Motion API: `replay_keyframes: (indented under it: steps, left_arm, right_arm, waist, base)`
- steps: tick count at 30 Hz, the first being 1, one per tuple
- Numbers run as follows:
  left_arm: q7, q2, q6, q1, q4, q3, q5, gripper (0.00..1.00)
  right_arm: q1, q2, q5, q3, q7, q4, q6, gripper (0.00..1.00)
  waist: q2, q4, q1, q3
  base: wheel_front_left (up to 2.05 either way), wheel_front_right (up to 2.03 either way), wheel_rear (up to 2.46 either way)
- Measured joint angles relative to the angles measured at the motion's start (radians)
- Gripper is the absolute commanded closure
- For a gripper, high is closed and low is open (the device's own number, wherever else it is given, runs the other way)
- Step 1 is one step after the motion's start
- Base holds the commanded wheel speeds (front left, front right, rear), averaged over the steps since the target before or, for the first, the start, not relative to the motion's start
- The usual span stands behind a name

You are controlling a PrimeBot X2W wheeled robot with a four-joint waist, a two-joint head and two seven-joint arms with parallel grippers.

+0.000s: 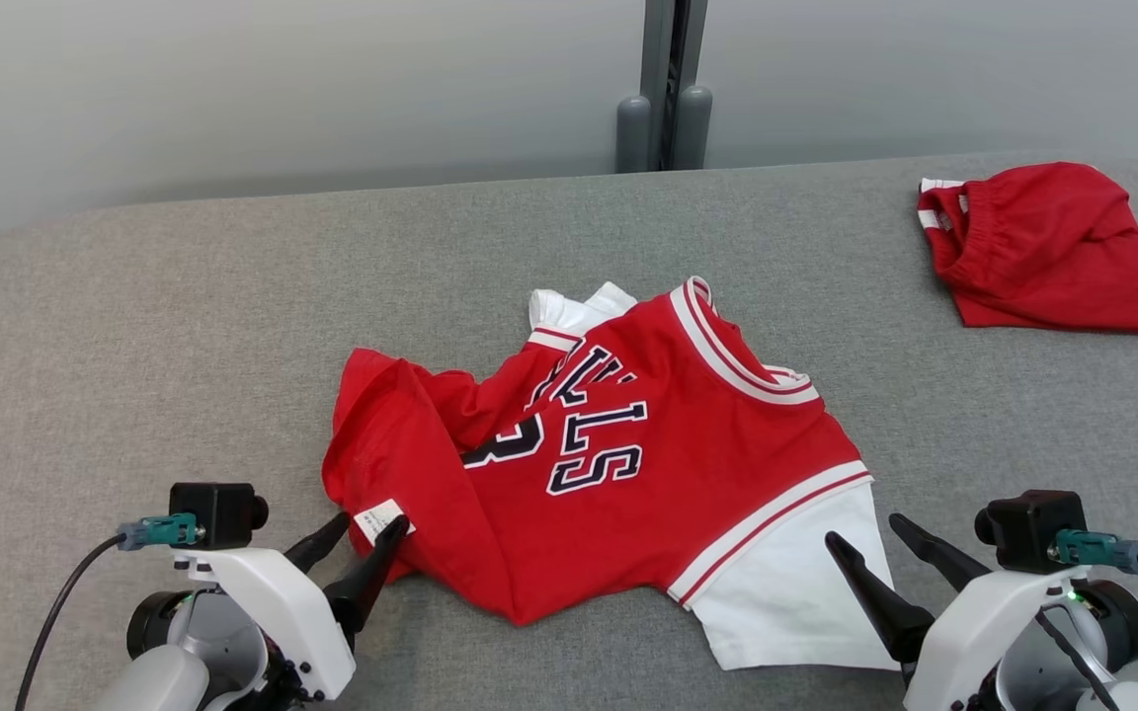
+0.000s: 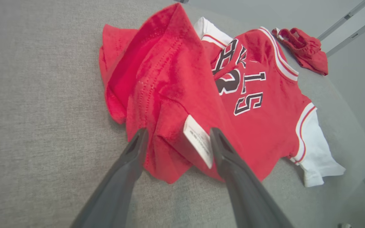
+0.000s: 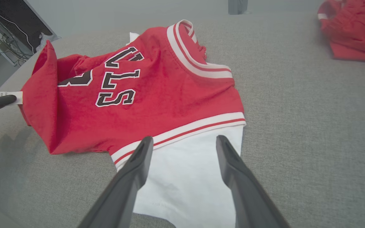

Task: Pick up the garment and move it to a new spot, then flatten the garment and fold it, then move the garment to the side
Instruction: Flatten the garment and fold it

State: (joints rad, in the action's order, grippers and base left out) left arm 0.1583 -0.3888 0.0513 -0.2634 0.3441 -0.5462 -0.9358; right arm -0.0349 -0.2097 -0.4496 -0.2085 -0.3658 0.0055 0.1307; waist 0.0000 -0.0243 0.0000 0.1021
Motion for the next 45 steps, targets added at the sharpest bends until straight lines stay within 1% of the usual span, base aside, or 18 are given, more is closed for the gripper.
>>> replay_keyframes:
  steps: [2,3,4,6,7,8,9,10,11,16,20,24,30,34,40,43,44,45]
  left_arm:
    - [0.02,-0.011,-0.009,0.017,-0.041,0.0,-0.008,0.02]
    - [0.028,-0.012,-0.009,0.023,-0.063,0.0,-0.015,0.05]
    - [0.035,-0.01,-0.012,0.031,-0.086,0.001,-0.025,0.1]
    - [0.044,-0.014,-0.026,0.035,-0.117,0.0,-0.027,0.24]
    - [0.047,-0.019,-0.034,0.035,-0.128,0.002,-0.026,0.38]
    - [0.05,-0.024,-0.041,0.035,-0.138,0.002,-0.025,0.58]
    - [0.053,-0.028,-0.047,0.035,-0.146,0.002,-0.024,0.72]
    - [0.053,-0.03,-0.053,0.036,-0.152,0.002,-0.024,0.94]
    - [0.054,-0.031,-0.056,0.036,-0.157,0.003,-0.024,1.0]
    - [0.057,-0.035,-0.068,0.05,-0.173,0.003,-0.02,1.0]
    - [0.052,-0.04,-0.08,0.054,-0.205,0.006,-0.015,1.0]
    - [0.053,-0.071,-0.101,0.08,-0.24,0.017,-0.014,1.0]
    - [0.057,-0.134,-0.162,0.155,-0.309,0.061,-0.018,1.0]
    - [0.067,-0.164,-0.204,0.233,-0.348,0.085,-0.045,1.0]
    - [0.056,-0.165,-0.235,0.301,-0.325,0.087,-0.055,1.0]
    - [0.053,-0.149,-0.234,0.322,-0.301,0.069,-0.059,1.0]
    - [0.06,-0.146,-0.231,0.323,-0.292,0.059,-0.059,0.82]
    - [0.065,-0.137,-0.226,0.323,-0.287,0.049,-0.061,0.56]
  right_arm:
    - [0.0,0.001,0.0,0.0,0.004,0.001,0.0,0.0]
    - [0.0,0.002,0.0,0.0,0.006,0.002,0.0,0.0]
    - [0.0,0.004,0.0,0.0,0.006,0.004,0.0,0.0]
    - [-0.001,0.007,0.0,-0.001,0.006,0.005,0.0,0.0]
    - [-0.001,0.008,0.0,-0.002,0.006,0.006,0.0,0.0]
    - [-0.001,0.01,0.0,-0.003,0.007,0.007,0.0,0.0]
    - [-0.001,0.01,0.0,-0.004,0.007,0.008,0.0,0.0]
    - [-0.001,0.01,0.0,-0.005,0.007,0.009,0.0,0.0]
    - [-0.002,0.01,0.0,-0.005,0.008,0.01,0.0,0.0]
    - [-0.002,0.01,0.0,-0.002,0.015,0.017,0.0,0.0]
    - [0.004,0.011,0.0,0.005,0.017,0.023,0.0,0.0]
    - [0.009,0.011,0.0,0.004,0.016,0.023,0.0,0.0]
    - [0.013,0.011,0.0,0.008,0.014,0.019,0.0,0.0]
    - [0.019,0.012,0.0,0.004,0.007,0.021,0.0,0.0]
    - [0.02,0.014,0.0,0.002,-0.003,0.035,0.0,0.0]
    - [0.02,0.012,0.0,0.009,-0.004,0.035,0.0,0.0]
    - [0.02,0.012,0.001,0.012,-0.005,0.037,0.0,0.0]
    - [0.021,0.012,0.002,0.013,-0.006,0.037,0.0,0.0]
  waist:
    - [0.0,-0.004,0.0,0.002]
    - [0.0,-0.006,0.0,0.003]
    - [0.0,-0.007,0.0,0.004]
    - [0.0,-0.01,0.0,0.006]
    - [0.0,-0.011,0.0,0.007]
    - [0.0,-0.013,0.0,0.007]
    - [0.0,-0.014,0.0,0.007]
    - [0.0,-0.016,0.0,0.007]
    - [0.0,-0.018,0.0,0.007]
    - [0.0,-0.018,0.0,0.002]
    - [0.0,-0.001,0.0,-0.007]
    - [0.0,0.032,0.0,-0.015]
    - [0.0,0.083,0.0,-0.024]
    - [0.0,0.105,0.0,-0.026]
    - [0.0,0.094,0.0,-0.023]
    - [0.0,0.086,0.0,-0.02]
    - [0.0,0.084,0.0,-0.019]
    - [0.0,0.082,0.0,-0.018]
  base:
    - [0.0,0.0,0.0]
    - [0.0,0.0,0.0]
    - [0.0,0.0,0.0]
    - [0.0,0.0,0.0]
    - [0.0,0.0,0.0]
    - [0.0,0.0,0.0]
    - [0.0,0.0,0.0]
    - [0.0,0.0,0.0]
    - [0.0,0.0,0.0]
    - [0.0,0.0,0.0]
    - [0.0,0.0,0.0]
    - [0.0,0.0,0.0]
    - [0.0,0.0,0.0]
    - [0.0,0.0,0.0]
    - [0.0,0.0,0.0]
    - [0.0,0.0,0.0]
    - [0.0,0.0,0.0]
    - [0.0,0.0,0.0]
